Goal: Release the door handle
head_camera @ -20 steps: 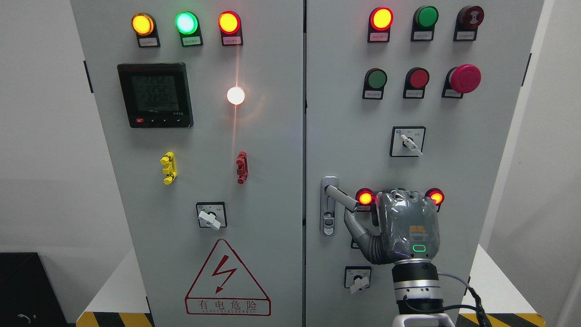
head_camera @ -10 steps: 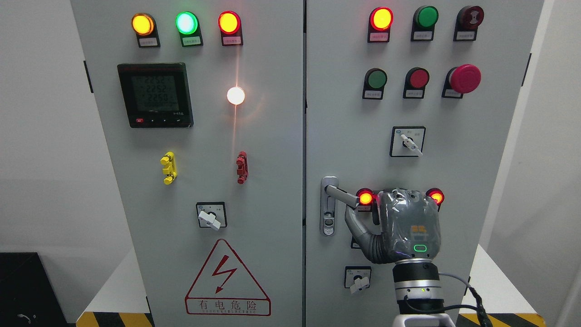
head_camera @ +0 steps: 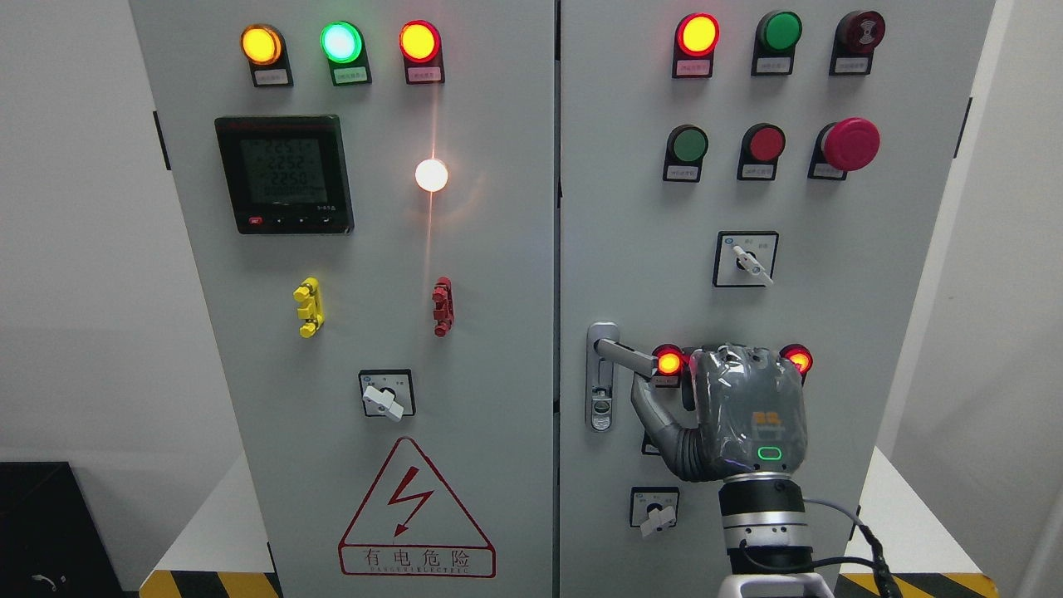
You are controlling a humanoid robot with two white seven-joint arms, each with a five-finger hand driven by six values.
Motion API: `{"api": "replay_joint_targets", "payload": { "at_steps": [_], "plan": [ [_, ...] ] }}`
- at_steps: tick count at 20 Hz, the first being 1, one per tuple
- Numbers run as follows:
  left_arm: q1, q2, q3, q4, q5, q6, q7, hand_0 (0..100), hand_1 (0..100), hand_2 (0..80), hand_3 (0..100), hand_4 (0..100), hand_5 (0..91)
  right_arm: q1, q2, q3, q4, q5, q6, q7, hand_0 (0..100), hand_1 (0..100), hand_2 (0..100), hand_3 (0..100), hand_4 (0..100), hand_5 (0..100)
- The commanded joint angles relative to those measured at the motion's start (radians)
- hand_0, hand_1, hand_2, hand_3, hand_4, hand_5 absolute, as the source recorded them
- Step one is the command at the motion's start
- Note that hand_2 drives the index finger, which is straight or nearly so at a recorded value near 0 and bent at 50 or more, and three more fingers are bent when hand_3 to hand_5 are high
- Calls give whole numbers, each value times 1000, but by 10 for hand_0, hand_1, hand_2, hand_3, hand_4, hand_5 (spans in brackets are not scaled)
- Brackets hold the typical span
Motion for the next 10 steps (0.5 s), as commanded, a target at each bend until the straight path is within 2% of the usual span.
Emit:
{"api": "replay_joint_targets", "payload": {
  "at_steps": [1, 10],
  "plan": [
    [18, 0, 0, -1, 0, 0, -1, 120, 556, 0, 0, 0, 0, 0, 0, 0, -5, 0, 0, 0, 491, 212, 911, 1000, 940, 981],
    [18, 0, 0, 1, 0, 0, -1, 120, 556, 0, 0, 0, 0, 3, 0, 0, -8, 0, 0, 0, 490, 213, 911, 1000, 940, 981]
  ]
}}
